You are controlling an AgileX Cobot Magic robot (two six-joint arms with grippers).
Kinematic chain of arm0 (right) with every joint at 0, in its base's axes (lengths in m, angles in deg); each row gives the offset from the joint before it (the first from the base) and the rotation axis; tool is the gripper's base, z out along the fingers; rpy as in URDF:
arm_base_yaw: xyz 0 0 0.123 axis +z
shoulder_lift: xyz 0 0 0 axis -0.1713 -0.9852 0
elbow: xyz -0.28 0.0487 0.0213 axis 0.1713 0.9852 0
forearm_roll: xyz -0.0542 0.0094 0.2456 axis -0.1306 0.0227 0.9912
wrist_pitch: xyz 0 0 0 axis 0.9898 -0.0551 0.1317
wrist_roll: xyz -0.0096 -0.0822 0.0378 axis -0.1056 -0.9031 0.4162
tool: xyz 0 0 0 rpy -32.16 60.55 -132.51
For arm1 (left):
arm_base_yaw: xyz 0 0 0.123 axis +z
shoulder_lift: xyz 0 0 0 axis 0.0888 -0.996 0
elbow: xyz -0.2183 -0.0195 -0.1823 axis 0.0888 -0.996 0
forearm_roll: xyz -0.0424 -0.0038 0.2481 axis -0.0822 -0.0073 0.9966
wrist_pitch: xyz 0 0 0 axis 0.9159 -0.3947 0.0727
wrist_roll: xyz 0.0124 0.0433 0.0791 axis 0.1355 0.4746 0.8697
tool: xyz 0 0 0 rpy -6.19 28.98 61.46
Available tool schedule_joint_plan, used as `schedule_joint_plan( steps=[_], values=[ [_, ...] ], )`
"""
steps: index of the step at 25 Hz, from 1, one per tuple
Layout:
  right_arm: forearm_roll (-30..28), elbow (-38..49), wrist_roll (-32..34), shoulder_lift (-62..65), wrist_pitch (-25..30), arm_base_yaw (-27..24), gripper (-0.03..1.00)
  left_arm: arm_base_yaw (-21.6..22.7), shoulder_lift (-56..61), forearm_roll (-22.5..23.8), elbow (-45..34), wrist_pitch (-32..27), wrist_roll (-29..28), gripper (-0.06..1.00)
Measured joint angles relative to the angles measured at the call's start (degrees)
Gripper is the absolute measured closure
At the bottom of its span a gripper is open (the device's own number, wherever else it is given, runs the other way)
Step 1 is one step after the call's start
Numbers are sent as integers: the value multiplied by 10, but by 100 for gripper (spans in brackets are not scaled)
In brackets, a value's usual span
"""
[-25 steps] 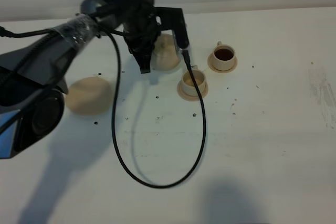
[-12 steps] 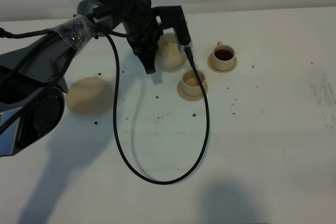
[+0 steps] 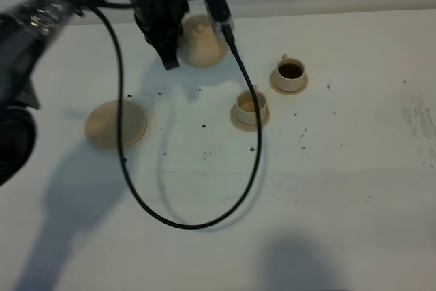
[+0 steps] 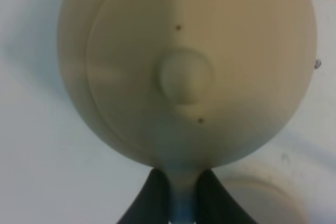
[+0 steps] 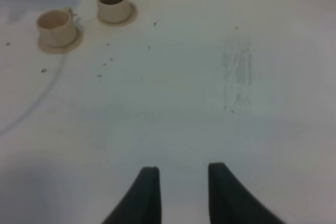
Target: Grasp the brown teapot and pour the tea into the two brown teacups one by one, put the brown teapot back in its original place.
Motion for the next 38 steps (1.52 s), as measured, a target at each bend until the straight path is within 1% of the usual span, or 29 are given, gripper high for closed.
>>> schedule_joint_plan(
  steps=[2, 5, 9, 13, 15, 16, 17, 18, 20, 22, 24, 26, 29, 31, 33, 35, 36, 38],
  values=[
    [0, 0, 0, 0, 0, 0, 75, 2, 23, -5, -14, 0, 7, 85],
    [0, 0, -1, 0, 0, 0, 75, 2, 62, -12, -58, 0, 12, 85],
    [0, 0, 0, 0, 0, 0, 75, 1, 122, -14, -161, 0, 9, 85],
    [0, 0, 0, 0, 0, 0, 75, 1, 164, -14, -260, 0, -11, 85],
    [0, 0, 0, 0, 0, 0, 75, 1, 174, -14, -296, 2, -17, 85],
    [0, 0, 0, 0, 0, 0, 75, 1, 174, -14, -313, 8, -21, 85],
    [0, 0, 0, 0, 0, 0, 75, 1, 174, -11, -331, 26, -24, 85],
    [0, 0, 0, 0, 0, 0, 75, 1, 172, -7, -349, 57, -27, 85],
    [0, 0, 1, 0, 0, 0, 75, 1, 171, 14, -378, 134, -36, 85],
    [0, 0, 1, 0, 0, 0, 75, 1, 171, 35, -405, 229, -48, 85],
    [0, 0, 1, 0, 0, 0, 75, 1, 171, 46, -427, 305, -54, 85],
    [0, 0, 1, 0, 0, 0, 75, 1, 171, 63, -444, 364, -55, 85],
    [0, 0, 1, 0, 0, 0, 75, -2, 168, 103, -457, 406, -55, 85],
    [0, 0, 1, 0, 0, 0, 75, -9, 162, 139, -458, 415, -56, 85],
    [0, 0, 1, 0, 0, 0, 75, -17, 150, 176, -458, 418, -70, 85],
    [0, 0, 1, 0, 0, 0, 75, -28, 135, 226, -458, 419, -101, 85],
    [0, 0, 1, 0, 0, 0, 75, -33, 125, 249, -458, 421, -124, 85],
    [0, 0, 1, 0, 0, 0, 75, -46, 110, 311, -459, 423, -175, 85]
  ],
)
